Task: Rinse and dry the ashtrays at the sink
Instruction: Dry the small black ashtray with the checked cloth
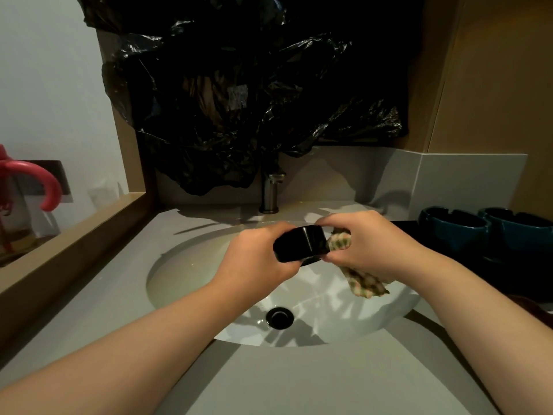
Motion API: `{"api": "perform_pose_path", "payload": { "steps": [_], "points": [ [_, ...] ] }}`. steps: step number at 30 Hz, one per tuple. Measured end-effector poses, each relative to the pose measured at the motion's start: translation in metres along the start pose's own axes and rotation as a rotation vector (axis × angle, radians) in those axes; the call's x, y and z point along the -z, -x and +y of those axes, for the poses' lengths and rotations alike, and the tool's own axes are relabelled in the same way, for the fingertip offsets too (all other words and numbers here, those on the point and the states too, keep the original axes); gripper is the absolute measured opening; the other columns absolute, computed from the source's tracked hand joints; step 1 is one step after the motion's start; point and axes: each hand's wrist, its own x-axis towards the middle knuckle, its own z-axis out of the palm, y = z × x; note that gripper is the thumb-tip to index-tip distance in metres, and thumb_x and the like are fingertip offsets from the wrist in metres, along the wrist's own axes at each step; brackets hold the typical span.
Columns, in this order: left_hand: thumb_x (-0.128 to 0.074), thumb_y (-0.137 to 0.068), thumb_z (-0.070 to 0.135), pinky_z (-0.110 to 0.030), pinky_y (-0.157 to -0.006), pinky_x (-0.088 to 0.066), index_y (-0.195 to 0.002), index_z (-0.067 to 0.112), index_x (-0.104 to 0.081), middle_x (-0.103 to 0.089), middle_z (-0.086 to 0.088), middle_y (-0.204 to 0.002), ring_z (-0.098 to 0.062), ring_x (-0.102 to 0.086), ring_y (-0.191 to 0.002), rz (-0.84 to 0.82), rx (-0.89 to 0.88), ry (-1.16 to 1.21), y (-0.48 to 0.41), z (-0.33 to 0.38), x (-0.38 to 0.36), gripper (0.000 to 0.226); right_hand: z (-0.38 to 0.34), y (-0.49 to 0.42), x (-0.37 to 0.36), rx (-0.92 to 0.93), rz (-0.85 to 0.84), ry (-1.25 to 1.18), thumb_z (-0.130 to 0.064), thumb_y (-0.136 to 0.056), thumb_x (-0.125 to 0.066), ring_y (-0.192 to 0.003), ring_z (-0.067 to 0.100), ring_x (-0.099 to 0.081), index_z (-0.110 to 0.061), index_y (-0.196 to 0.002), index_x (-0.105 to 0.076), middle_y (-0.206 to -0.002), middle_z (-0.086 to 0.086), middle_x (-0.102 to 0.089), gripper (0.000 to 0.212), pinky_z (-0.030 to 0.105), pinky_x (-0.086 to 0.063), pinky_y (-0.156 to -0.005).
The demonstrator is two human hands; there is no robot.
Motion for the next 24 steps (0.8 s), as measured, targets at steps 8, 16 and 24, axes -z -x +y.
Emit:
{"api": "perform_pose_path", "payload": {
  "steps": [8, 16, 24],
  "points": [
    [-0.076, -0.073, 0.02, -0.032, -0.081, -0.056, -0.106, 0.025, -0.065, -0.067, 0.009, -0.091, -0.01, -0.064, -0.088, 0.006, 0.122, 0.071, -0.001, -0.003, -0.005, 0.035, -0.011, 0.003, 0.0, 0.094, 0.466, -0.374, -0.006, -0.079, -0.071, -0.099, 0.003, -0.056, -0.024, -0.107, -0.066, -0.103, -0.011, -0.062, 0.033, 0.004, -0.041, -0.083],
    [-0.079, -0.073, 0.014, -0.017, -0.082, -0.052, -0.088, 0.036, -0.062, -0.069, 0.017, -0.088, 0.002, -0.065, -0.09, 0.127, 0.207, 0.366, 0.001, 0.002, -0.001, 0.032, -0.01, -0.003, -0.021, 0.11, 0.418, -0.494, 0.002, -0.086, -0.06, -0.098, 0.001, -0.061, -0.016, -0.105, -0.072, -0.101, -0.009, -0.068, 0.028, 0.009, -0.045, -0.086],
    [-0.079, -0.071, 0.013, -0.017, -0.081, -0.054, -0.083, 0.039, -0.061, -0.07, 0.014, -0.084, 0.002, -0.065, -0.084, 0.13, 0.207, 0.391, 0.003, 0.008, 0.001, 0.034, -0.026, 0.002, -0.025, 0.288, 0.447, -0.424, 0.008, -0.084, -0.056, -0.106, -0.003, -0.055, -0.012, -0.104, -0.071, -0.109, -0.004, -0.064, 0.032, 0.009, -0.041, -0.092]
  ]
}}
